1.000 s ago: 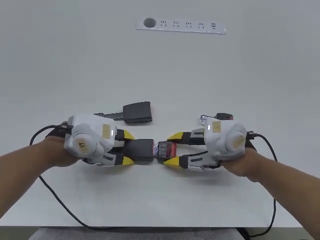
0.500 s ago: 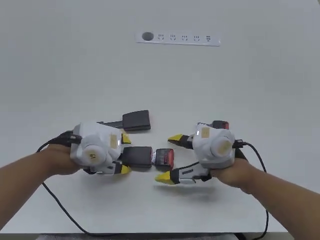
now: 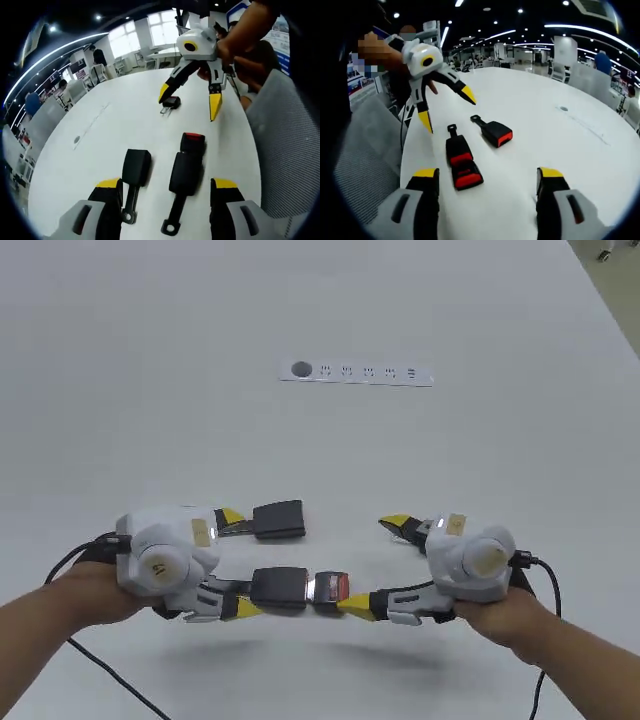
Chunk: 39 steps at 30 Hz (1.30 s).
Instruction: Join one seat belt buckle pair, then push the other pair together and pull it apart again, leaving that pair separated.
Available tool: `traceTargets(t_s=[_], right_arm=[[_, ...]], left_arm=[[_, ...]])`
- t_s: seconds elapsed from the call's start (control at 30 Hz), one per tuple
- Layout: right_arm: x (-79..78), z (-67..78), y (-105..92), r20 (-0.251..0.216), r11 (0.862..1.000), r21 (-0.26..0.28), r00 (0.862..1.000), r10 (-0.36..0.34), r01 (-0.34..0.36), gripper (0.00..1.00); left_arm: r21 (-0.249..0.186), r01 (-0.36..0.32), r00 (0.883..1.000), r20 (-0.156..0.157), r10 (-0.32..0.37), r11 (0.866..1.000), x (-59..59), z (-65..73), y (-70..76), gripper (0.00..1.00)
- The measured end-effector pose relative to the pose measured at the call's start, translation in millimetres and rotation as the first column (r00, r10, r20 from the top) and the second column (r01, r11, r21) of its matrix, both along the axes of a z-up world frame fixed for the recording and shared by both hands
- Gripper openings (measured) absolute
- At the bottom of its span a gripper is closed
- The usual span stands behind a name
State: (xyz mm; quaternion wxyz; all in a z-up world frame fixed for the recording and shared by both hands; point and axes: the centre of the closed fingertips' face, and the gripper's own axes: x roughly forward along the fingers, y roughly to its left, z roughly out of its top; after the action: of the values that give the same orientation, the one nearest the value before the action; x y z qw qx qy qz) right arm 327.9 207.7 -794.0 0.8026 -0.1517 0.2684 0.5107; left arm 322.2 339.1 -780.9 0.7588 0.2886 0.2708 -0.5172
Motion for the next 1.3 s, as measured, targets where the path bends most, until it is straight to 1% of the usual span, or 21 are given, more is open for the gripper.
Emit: traceTargets(t_s=[0.1, 0.13, 0.17, 0.27, 0.3, 0.43, 0.47, 0.53, 0.57, 0.6, 0.7, 0.83, 0.9, 0.93, 0.97, 1.03, 1.1, 1.13, 1.23, 1.27, 1.3], right_arm=[[6.6, 2.7, -15.9, -0.008, 1.000, -0.002, 1.000, -0.015, 0.015, 0.81], [12.0, 3.6, -25.3, 0.004, 1.000, -0.018, 1.000, -0.026, 0.026, 0.81], [13.7, 4.0, -28.4, 0.007, 0.999, -0.022, 1.000, -0.029, 0.029, 0.81], [24.1, 8.1, -49.6, -0.009, 0.998, -0.020, 0.998, -0.058, 0.057, 0.81], [27.5, 7.7, -56.1, -0.010, 0.998, -0.027, 0.998, -0.065, 0.065, 0.81], [41.7, 4.4, -83.1, -0.014, 0.995, -0.052, 0.996, -0.089, 0.088, 0.80], [44.7, 3.2, -89.6, -0.023, 0.994, -0.055, 0.996, -0.091, 0.090, 0.79], [43.5, 2.1, -93.2, -0.047, 0.995, -0.047, 0.995, -0.090, 0.088, 0.78], [43.3, 0.9, -95.7, -0.062, 0.995, -0.039, 0.994, -0.091, 0.089, 0.78], [44.2, -0.7, -97.7, -0.060, 0.995, -0.045, 0.994, -0.093, 0.091, 0.78], [42.2, -9.9, -102.9, -0.075, 0.995, -0.077, 0.994, -0.074, 0.068, 0.77], [41.6, -18.4, -105.3, -0.097, 0.995, -0.088, 0.994, -0.049, 0.041, 0.74], [42.6, -23.1, -105.8, -0.115, 0.996, -0.086, 0.992, -0.046, 0.036, 0.71], [43.4, -26.5, -106.6, -0.117, 0.995, -0.095, 0.992, -0.041, 0.030, 0.71], [43.6, -28.4, -107.2, -0.121, 0.995, -0.099, 0.992, -0.037, 0.025, 0.70], [44.4, -31.2, -107.5, -0.127, 0.994, -0.104, 0.991, -0.033, 0.020, 0.70], [47.1, -33.5, -109.2, -0.124, 0.994, -0.107, 0.992, -0.031, 0.018, 0.67], [47.5, -35.2, -108.8, -0.134, 0.995, -0.099, 0.991, -0.026, 0.013, 0.67], [46.9, -41.1, -108.7, -0.144, 0.994, -0.111, 0.990, -0.005, -0.011, 0.67], [48.2, -43.0, -109.8, -0.143, 0.993, -0.117, 0.990, -0.006, -0.011, 0.67], [48.5, -44.8, -110.2, -0.155, 0.993, -0.116, 0.988, -0.004, -0.014, 0.66]], left_arm=[[-0.013, -0.026, 0.999, 0.021, 0.026, 1.000, 10.8, 9.8, 5.1, 0.74], [-0.019, -0.035, 0.999, 0.024, 0.036, 0.999, 14.9, 13.4, 7.6, 0.74], [-0.026, -0.044, 0.999, 0.028, 0.044, 0.999, 18.3, 16.1, 9.1, 0.74], [-0.040, -0.078, 0.996, 0.039, 0.079, 0.996, 32.3, 23.1, 14.5, 0.74], [-0.039, -0.090, 0.995, 0.044, 0.092, 0.995, 38.3, 23.8, 16.7, 0.74], [-0.030, -0.084, 0.996, 0.037, 0.085, 0.996, 49.2, 19.7, 16.9, 0.73], [-0.030, -0.084, 0.996, 0.033, 0.085, 0.996, 52.1, 18.8, 16.4, 0.73], [-0.030, -0.086, 0.996, 0.031, 0.087, 0.996, 59.6, 16.4, 14.7, 0.73], [-0.030, -0.086, 0.996, 0.026, 0.087, 0.996, 62.7, 15.6, 12.3, 0.73], [-0.032, -0.086, 0.996, 0.019, 0.087, 0.996, 64.7, 14.2, 11.0, 0.73], [-0.032, -0.082, 0.997, 0.003, 0.082, 0.996, 68.9, 9.8, 4.7, 0.72], [-0.030, -0.086, 0.996, -0.025, 0.085, 0.996, 76.2, -1.8, 0.0, 0.71], [-0.029, -0.091, 0.994, -0.068, 0.089, 0.995, 73.8, -12.4, -3.1, 0.71], [-0.013, -0.086, 0.993, -0.082, 0.084, 0.996, 72.2, -19.5, -3.6, 0.70], [-0.010, -0.084, 0.993, -0.085, 0.083, 0.996, 71.9, -21.5, -4.0, 0.69], [0.003, -0.077, 0.992, -0.102, 0.077, 0.997, 70.9, -31.3, -5.6, 0.68], [0.005, -0.083, 0.989, -0.126, 0.083, 0.997, 71.1, -41.2, -7.2, 0.68], [0.005, -0.088, 0.987, -0.138, 0.088, 0.996, 70.9, -44.1, -7.7, 0.68], [0.005, -0.090, 0.985, -0.144, 0.090, 0.996, 72.6, -51.0, -9.5, 0.67], [0.006, -0.087, 0.984, -0.154, 0.087, 0.996, 71.8, -52.9, -11.2, 0.66], [0.005, -0.084, 0.985, -0.153, 0.084, 0.996, 71.2, -53.8, -12.4, 0.65]])
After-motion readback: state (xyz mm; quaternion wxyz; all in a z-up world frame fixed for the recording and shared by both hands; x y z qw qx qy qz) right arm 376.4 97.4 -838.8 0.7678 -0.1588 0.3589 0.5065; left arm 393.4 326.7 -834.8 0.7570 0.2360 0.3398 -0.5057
